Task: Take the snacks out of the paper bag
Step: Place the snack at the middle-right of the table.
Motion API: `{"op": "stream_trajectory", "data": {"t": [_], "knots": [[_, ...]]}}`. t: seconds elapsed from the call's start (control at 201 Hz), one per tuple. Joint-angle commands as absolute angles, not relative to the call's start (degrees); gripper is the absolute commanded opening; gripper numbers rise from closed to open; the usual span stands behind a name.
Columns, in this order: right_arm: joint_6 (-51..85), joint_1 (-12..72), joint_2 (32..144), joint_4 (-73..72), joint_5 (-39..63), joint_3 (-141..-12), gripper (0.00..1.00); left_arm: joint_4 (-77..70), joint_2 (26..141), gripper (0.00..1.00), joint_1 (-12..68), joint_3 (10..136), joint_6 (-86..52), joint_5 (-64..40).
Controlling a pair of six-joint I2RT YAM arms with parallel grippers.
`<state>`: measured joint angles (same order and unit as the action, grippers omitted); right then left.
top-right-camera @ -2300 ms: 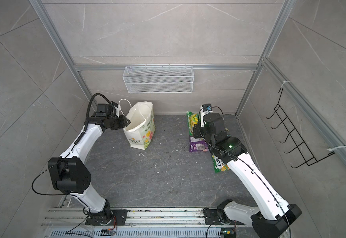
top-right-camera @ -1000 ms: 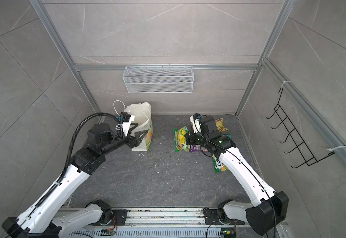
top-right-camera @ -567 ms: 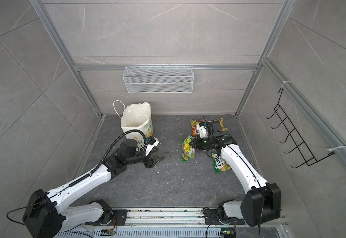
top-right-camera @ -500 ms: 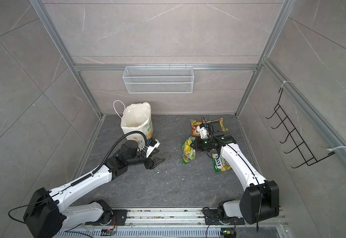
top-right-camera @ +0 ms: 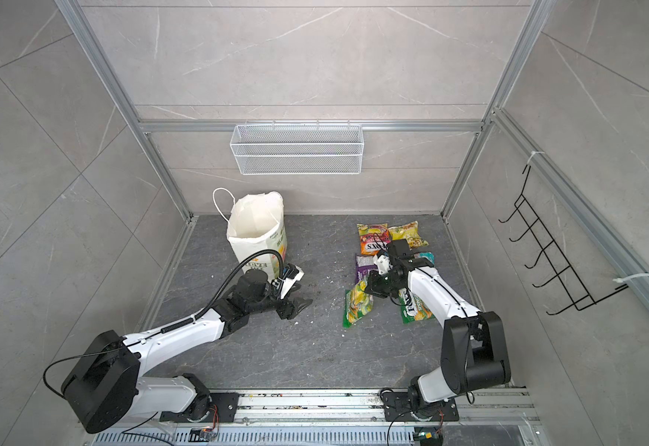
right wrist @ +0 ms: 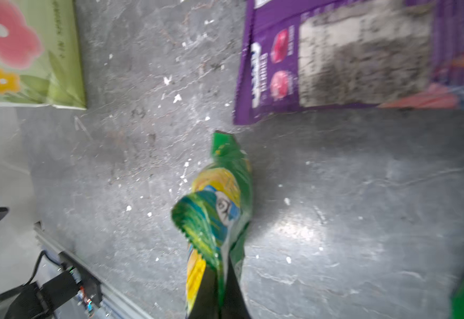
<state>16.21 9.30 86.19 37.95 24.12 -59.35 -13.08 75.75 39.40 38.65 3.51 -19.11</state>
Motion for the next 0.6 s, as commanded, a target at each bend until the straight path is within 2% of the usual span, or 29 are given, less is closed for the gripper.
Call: {"op": "stream_trajectory", "data": {"t": [0.0, 0.244, 0.597], "knots": [[14.2, 9.2, 87.6, 40.5, 15.7, -59.4, 0.00, -16.9, 75.9, 0.70, 39.5, 39.2, 3.2, -17.3], [13.2, 9.3, 89.6, 43.7, 7.3, -60.3, 0.00, -16.1, 76.6, 0.70, 39.5, 40.3, 3.2, -16.7], [14.1, 9.2, 92.0, 43.8, 2.0, -60.1, 0.04, -14.6, 77.5, 0.69, 39.5, 41.7, 2.8, -15.6]]}}
